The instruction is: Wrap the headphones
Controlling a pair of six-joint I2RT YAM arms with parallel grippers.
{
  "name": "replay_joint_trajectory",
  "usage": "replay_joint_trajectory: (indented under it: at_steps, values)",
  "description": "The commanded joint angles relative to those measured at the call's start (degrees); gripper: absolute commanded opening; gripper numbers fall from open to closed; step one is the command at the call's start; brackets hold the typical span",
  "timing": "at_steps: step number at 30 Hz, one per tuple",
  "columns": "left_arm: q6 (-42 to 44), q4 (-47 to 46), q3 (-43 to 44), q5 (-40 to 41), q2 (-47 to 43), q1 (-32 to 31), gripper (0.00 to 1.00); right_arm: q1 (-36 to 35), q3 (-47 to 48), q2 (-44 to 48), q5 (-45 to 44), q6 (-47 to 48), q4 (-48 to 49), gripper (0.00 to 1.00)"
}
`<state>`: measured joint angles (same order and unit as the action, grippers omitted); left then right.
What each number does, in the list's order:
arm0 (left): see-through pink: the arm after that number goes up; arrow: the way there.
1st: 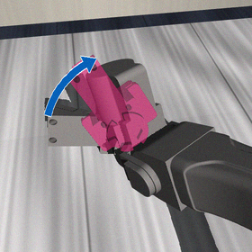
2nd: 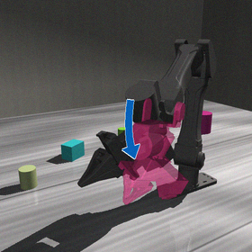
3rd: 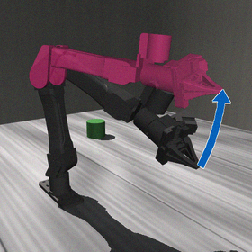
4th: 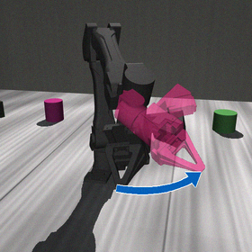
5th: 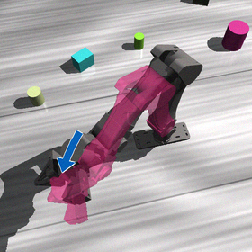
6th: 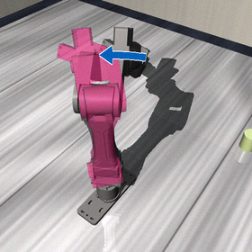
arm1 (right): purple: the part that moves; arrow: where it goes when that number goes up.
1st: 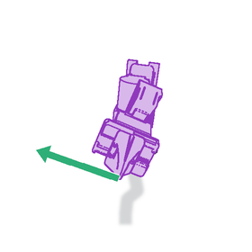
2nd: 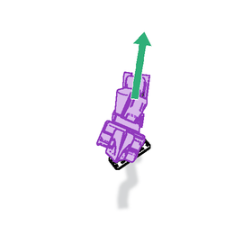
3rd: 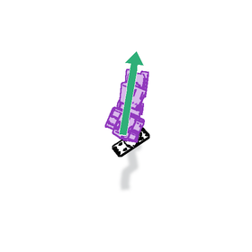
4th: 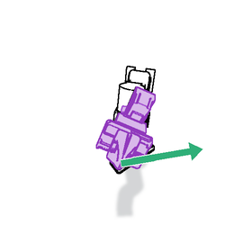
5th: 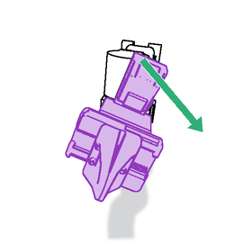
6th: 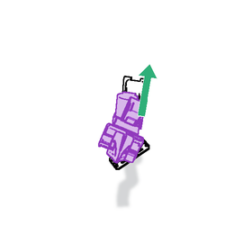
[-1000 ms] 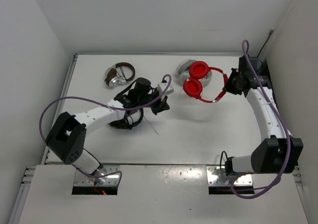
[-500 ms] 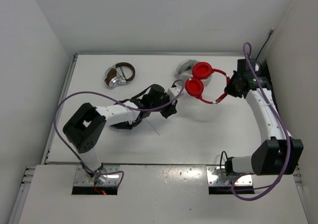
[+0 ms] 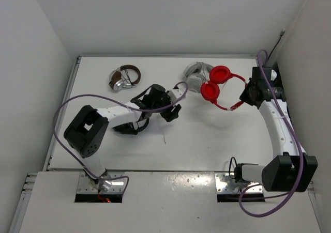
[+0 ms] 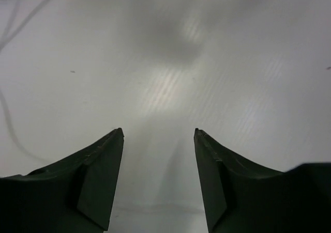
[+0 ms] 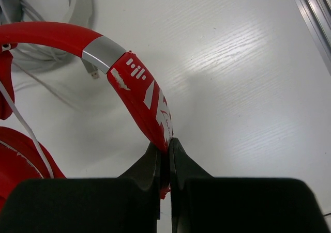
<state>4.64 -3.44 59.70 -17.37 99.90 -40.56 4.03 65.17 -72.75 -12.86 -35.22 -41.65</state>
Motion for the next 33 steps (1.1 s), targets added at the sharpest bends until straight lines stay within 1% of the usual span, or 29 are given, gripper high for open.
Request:
replay_joint_trajectory:
  at_steps: [1,3,4,7,9,10,11,12,14,15,16,19,20,23,24,31,33]
  values:
    - [9.7,-0.1,1.4,-3.4,-3.7,4.8,0.63,-0.7,-0.7,3.4,0.8,1.4,4.1,0.00]
    - [12.8,0.5,3.1,-6.3,-3.0,6.4,0.63,-0.7,-0.7,3.4,0.3,1.4,4.1,0.00]
    - [15.2,-0.2,3.7,-9.0,-2.1,7.5,0.63,-0.7,-1.3,4.0,0.3,1.4,4.1,0.00]
    - [16.4,-4.2,5.2,-10.2,0.1,8.0,0.61,-0.7,-1.3,4.0,0.9,1.4,4.1,0.00]
    - [17.2,-7.5,7.3,-10.2,3.6,8.0,0.61,-0.7,-1.3,4.0,2.7,1.4,4.1,0.00]
    - [17.2,-7.5,8.4,-10.2,5.1,8.0,0.61,-0.1,-1.3,4.6,3.6,1.4,4.1,0.00]
    - [19.5,-7.5,9.9,-11.6,6.8,8.0,0.60,-0.1,-1.3,4.6,5.0,3.4,4.1,0.00]
    - [20.6,-7.5,13.0,-11.6,10.0,8.0,0.60,-0.1,-1.3,5.3,6.4,4.2,4.1,0.00]
    - [23.0,-5.7,16.9,-11.6,13.6,7.5,0.60,0.4,-1.8,7.3,8.5,7.9,5.3,0.00]
    - [23.6,-4.6,21.6,-12.4,15.5,7.5,0.59,0.4,-2.3,7.9,9.7,9.0,5.3,0.00]
    - [24.3,-2.6,23.9,-13.0,19.2,7.5,0.59,0.4,-2.3,8.4,10.4,9.9,5.3,0.00]
    - [24.3,-2.1,31.1,-13.0,23.8,8.1,0.59,1.1,-2.3,9.8,14.1,13.8,4.5,0.00]
    - [24.3,-2.1,32.4,-13.0,26.1,8.1,0.59,1.1,-2.3,10.7,15.8,15.5,3.6,0.00]
    - [24.8,-0.1,37.7,-12.4,29.2,8.7,0.59,1.6,-2.8,12.8,19.1,17.9,2.9,0.00]
    - [26.2,1.1,40.3,-14.2,31.0,8.7,0.59,1.6,-2.9,13.3,19.6,19.1,2.2,0.00]
    - [28.7,4.8,45.1,-15.6,35.2,8.7,0.59,-0.2,-2.9,15.5,20.8,20.4,0.3,0.00]
    - [29.2,7.8,47.0,-16.9,37.3,8.7,0.56,-0.3,-2.3,16.1,20.8,20.4,0.3,0.00]
